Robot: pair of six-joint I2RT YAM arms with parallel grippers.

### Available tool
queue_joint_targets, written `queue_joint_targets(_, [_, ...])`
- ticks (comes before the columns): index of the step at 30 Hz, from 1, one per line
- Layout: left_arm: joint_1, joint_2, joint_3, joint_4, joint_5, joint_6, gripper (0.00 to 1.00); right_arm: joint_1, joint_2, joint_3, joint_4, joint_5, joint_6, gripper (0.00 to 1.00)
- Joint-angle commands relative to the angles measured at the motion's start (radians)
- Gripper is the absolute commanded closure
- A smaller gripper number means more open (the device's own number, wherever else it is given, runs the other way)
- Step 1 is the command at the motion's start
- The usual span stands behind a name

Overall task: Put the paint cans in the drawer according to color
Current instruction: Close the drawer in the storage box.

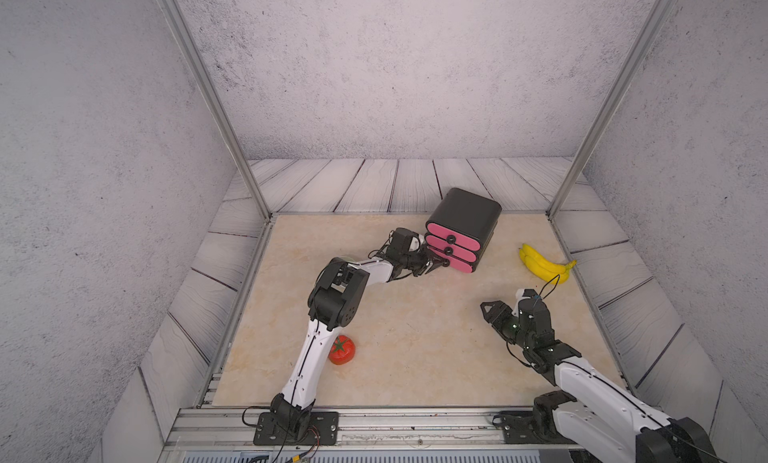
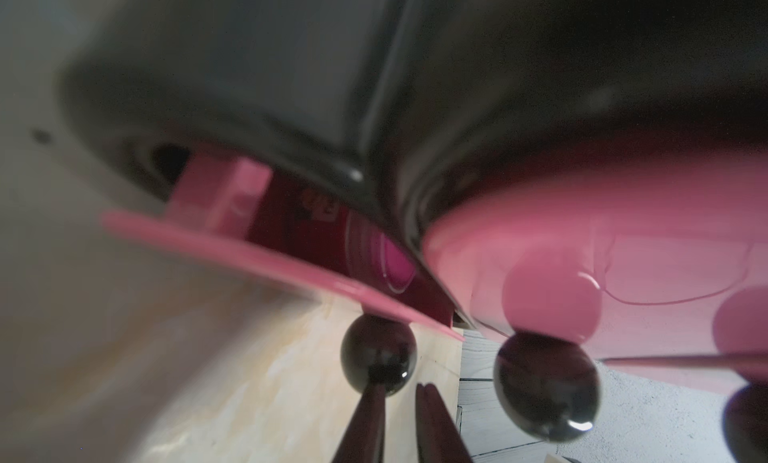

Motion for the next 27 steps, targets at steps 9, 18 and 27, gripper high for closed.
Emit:
queue_joint_targets(9, [-0.006,0.049,0.014,0.15,-0.175,-0.22,0.78,-0.008,-0.008,0.04,-0.01,-0.015,-0.014,0.42])
queue_joint_targets(18, [0.0,-0.002,-0.031,0.144,-0.147,-0.165,0.73,-0.008,-0.036,0.07,-0.07,-0.003,-0.06,0.42])
queue_joint_targets(27, [0.018,-0.294,-0.272,0.032,-0.129,0.112,0.71,-0.01,-0.085,0.172,-0.141,0.063,-0.185,0.42])
